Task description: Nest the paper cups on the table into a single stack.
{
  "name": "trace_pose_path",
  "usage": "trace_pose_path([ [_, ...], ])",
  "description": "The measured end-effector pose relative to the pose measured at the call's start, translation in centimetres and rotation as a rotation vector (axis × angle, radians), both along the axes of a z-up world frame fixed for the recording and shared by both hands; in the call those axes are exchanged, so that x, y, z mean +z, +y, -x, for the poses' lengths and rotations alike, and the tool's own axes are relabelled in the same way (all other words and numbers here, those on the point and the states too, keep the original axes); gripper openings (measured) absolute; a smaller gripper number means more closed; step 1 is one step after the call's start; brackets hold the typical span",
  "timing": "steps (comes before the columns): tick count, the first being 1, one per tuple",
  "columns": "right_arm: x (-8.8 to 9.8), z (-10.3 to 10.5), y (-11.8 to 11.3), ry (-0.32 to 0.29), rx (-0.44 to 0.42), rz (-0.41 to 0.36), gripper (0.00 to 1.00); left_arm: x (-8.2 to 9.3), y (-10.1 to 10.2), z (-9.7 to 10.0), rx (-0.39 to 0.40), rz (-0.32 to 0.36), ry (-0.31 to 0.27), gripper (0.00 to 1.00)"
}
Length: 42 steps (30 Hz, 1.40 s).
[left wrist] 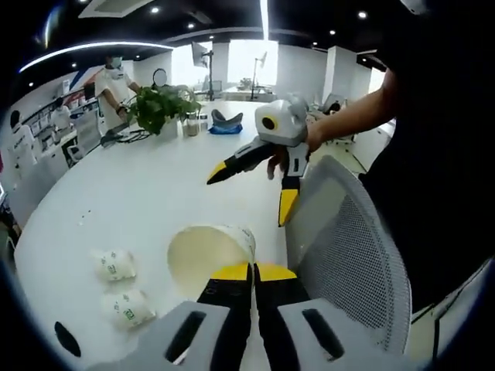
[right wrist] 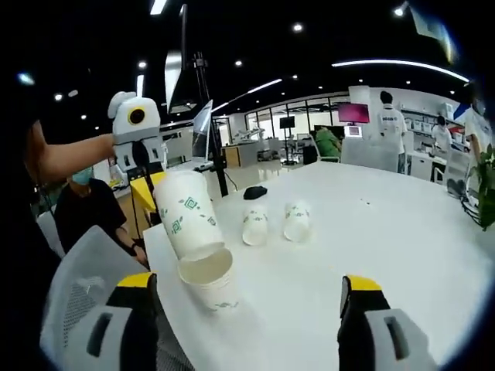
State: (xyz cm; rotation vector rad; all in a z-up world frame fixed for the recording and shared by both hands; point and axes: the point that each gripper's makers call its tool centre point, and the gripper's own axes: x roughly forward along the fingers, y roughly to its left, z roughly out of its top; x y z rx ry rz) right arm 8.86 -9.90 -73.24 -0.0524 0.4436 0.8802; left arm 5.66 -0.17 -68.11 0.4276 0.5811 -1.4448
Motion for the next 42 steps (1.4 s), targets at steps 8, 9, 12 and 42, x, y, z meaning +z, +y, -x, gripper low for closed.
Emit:
trace_pose_path([
  [8, -0.3, 0.3, -0.3, 0.016, -0.027, -0.023, 1.0, -0.8, -0.1, 0.5, -0.045, -0.065, -0.012, 0.0],
  [9, -0.4, 0.4, -0.3, 0.019, -0.033, -0.028, 1.0, -0.8, -0.2, 0.5, -0.05, -0.074, -0.016, 0.0],
  [12, -0.5, 0.7, -0.2, 0.023, -0.043, -0.032, 1.0, -1.4, -0.1, 0.5, -0.073, -0.113, -0.037, 0.0],
  [42, -1.7, 2.4, -0.4, 0.086, -0.089, -0.047, 0.96, -4.4, -1.0, 0.0, -0.221, -0.297, -0.095, 0.0],
])
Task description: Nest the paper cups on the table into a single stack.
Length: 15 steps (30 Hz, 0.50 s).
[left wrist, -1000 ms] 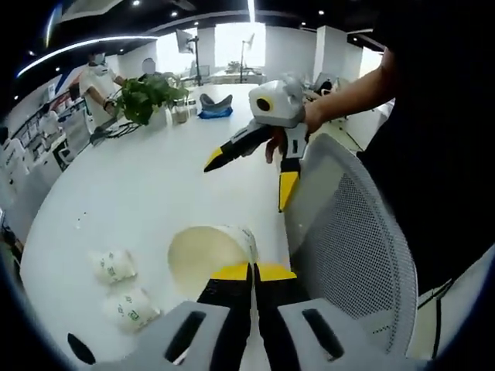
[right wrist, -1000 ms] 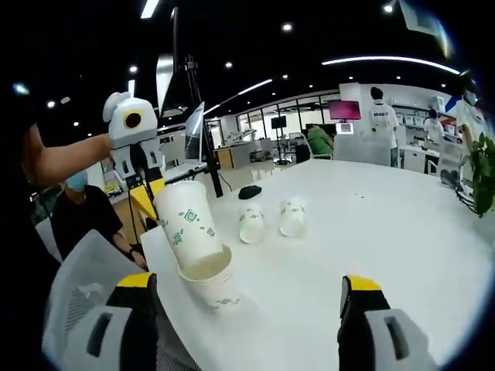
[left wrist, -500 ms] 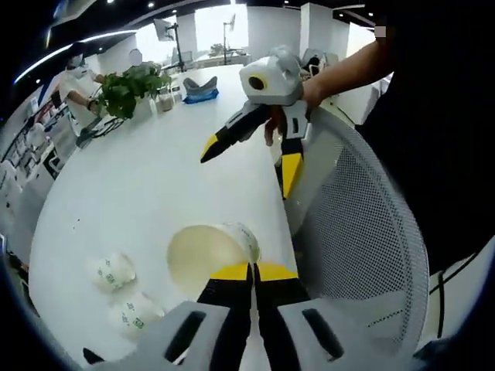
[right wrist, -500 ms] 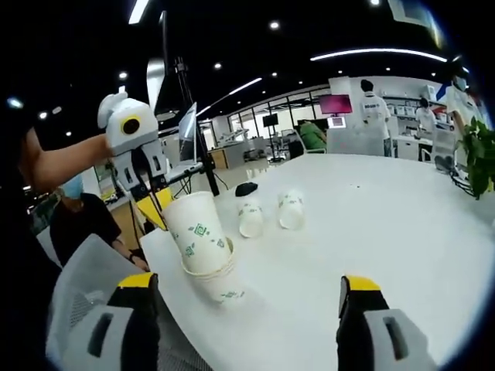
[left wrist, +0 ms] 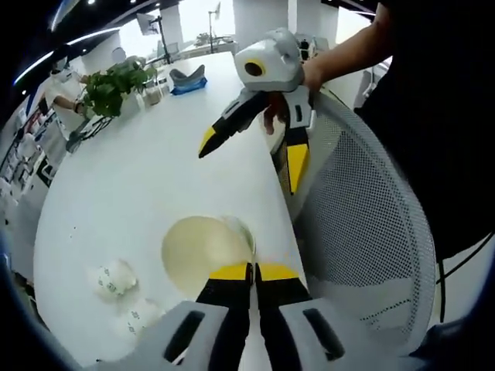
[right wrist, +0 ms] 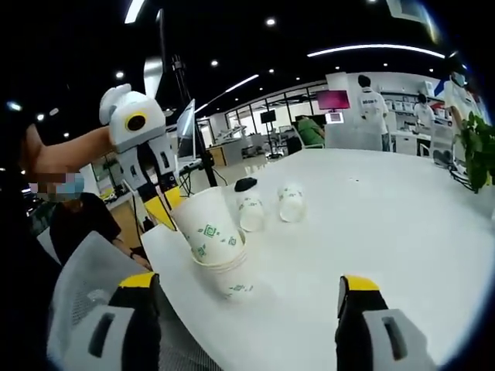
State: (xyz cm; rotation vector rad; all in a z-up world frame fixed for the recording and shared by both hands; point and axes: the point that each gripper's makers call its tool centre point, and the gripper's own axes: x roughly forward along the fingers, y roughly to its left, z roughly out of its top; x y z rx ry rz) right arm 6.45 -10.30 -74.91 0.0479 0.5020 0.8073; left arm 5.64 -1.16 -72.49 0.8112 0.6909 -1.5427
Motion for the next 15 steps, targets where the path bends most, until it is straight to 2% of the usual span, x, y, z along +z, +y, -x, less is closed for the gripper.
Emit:
trace_pose_path([
  [9, 0.0, 0.0, 0.1, -0.002, -0.001, -0.003, 0.96, -0.9, -0.3, -0.1, -0.053, -0.062, -0.016, 0.0],
  [15, 0.0, 0.2, 0.2, -0.007, 0.006, 0.004, 0.96, -2.6, 0.2, -0.3, -0.086, -0.129, -0.027, 0.0],
])
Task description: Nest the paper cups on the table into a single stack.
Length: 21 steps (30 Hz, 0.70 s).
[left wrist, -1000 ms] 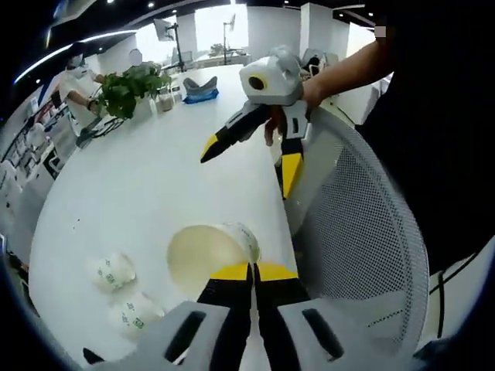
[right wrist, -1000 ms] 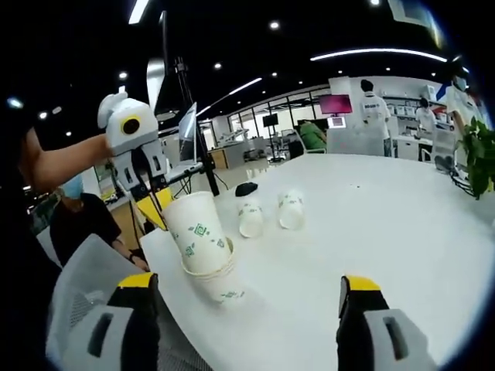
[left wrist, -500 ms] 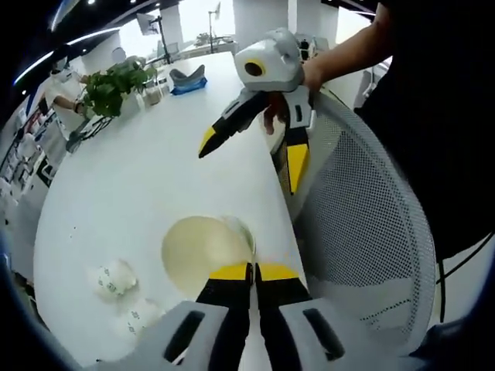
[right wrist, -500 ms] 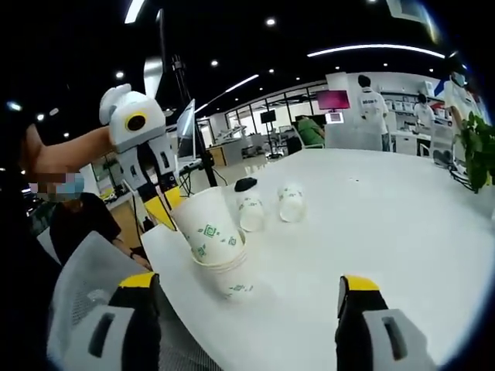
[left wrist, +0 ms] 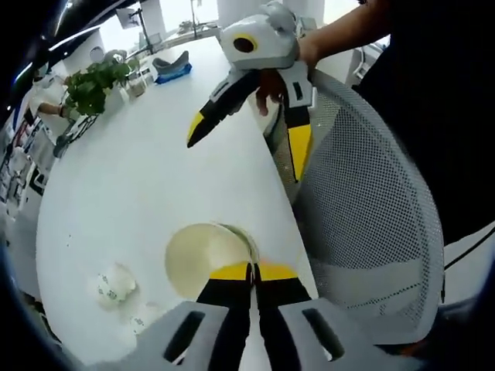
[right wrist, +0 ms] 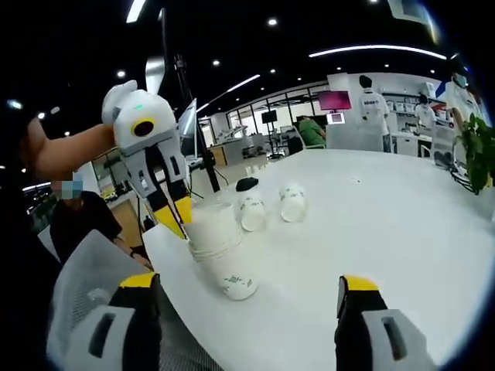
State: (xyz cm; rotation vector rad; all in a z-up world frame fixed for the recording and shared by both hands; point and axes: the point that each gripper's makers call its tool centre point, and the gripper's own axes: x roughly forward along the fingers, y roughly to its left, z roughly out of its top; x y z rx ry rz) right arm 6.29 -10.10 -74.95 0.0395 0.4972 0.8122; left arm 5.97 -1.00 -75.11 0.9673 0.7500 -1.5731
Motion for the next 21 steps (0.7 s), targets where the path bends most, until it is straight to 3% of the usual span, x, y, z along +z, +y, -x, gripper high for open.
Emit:
trace_pose_path([
  [21, -0.1, -0.2, -0.4, 0.003, -0.019, -0.007, 0.95, -0.5, -1.8, 1.4, -0.005, 0.025, 0.056, 0.02],
])
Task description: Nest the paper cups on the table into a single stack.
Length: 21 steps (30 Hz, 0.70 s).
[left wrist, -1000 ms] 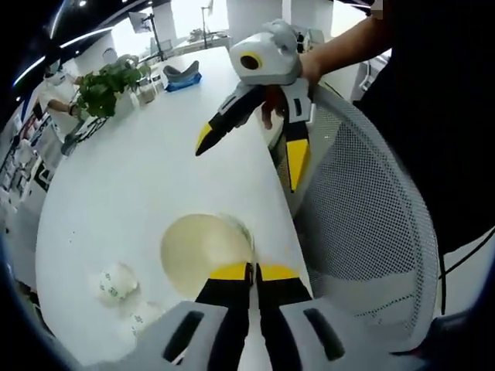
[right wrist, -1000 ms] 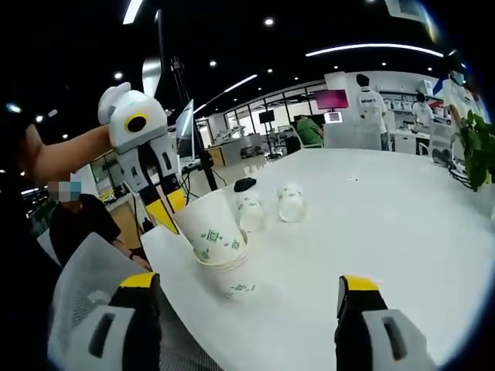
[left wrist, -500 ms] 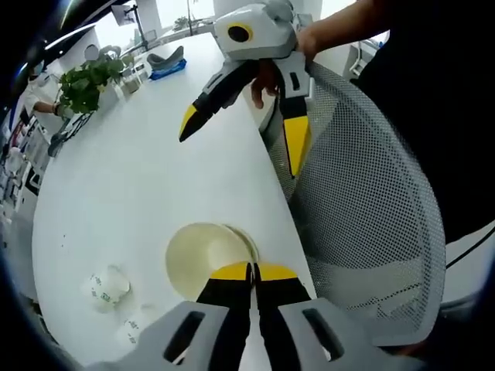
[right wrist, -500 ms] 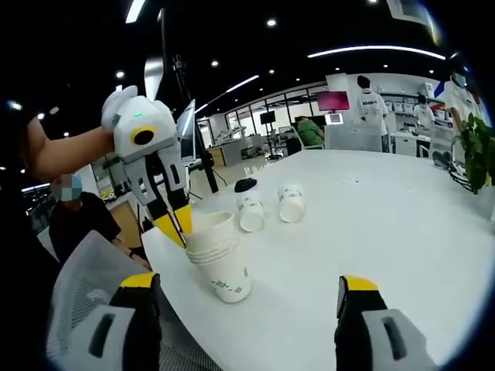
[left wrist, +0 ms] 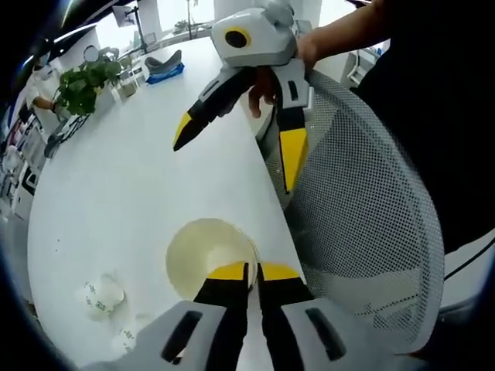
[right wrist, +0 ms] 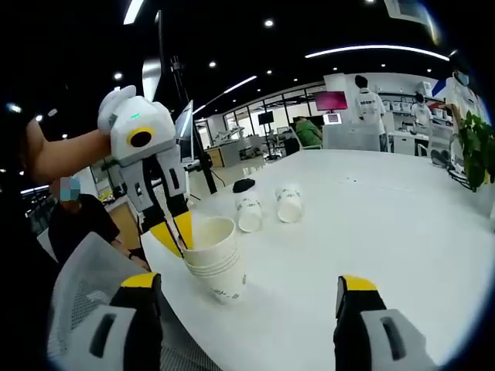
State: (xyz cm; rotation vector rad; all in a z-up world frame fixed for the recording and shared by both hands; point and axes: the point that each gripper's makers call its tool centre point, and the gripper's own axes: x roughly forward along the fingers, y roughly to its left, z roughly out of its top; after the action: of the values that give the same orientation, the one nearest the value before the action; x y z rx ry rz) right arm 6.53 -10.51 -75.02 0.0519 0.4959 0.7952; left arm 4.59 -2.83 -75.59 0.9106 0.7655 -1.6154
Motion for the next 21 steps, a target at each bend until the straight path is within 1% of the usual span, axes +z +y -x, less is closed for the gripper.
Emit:
trace_pose_path([
  [5, -0.08, 0.01, -0.02, 0.001, 0.001, 0.003, 0.94, 0.14, 0.06, -0.04, 0.004, -0.003, 0.0, 0.03],
  [11, -0.21, 0.1, 0.0, 0.006, 0.004, 0.011, 0.93, 0.53, -0.01, 0.24, -0.002, -0.004, 0.004, 0.0],
  [21, -0.34, 0.18, 0.0, 0.009, 0.006, 0.021, 0.92, -0.08, 0.11, 0.36, -0.015, -0.012, 0.01, 0.0],
])
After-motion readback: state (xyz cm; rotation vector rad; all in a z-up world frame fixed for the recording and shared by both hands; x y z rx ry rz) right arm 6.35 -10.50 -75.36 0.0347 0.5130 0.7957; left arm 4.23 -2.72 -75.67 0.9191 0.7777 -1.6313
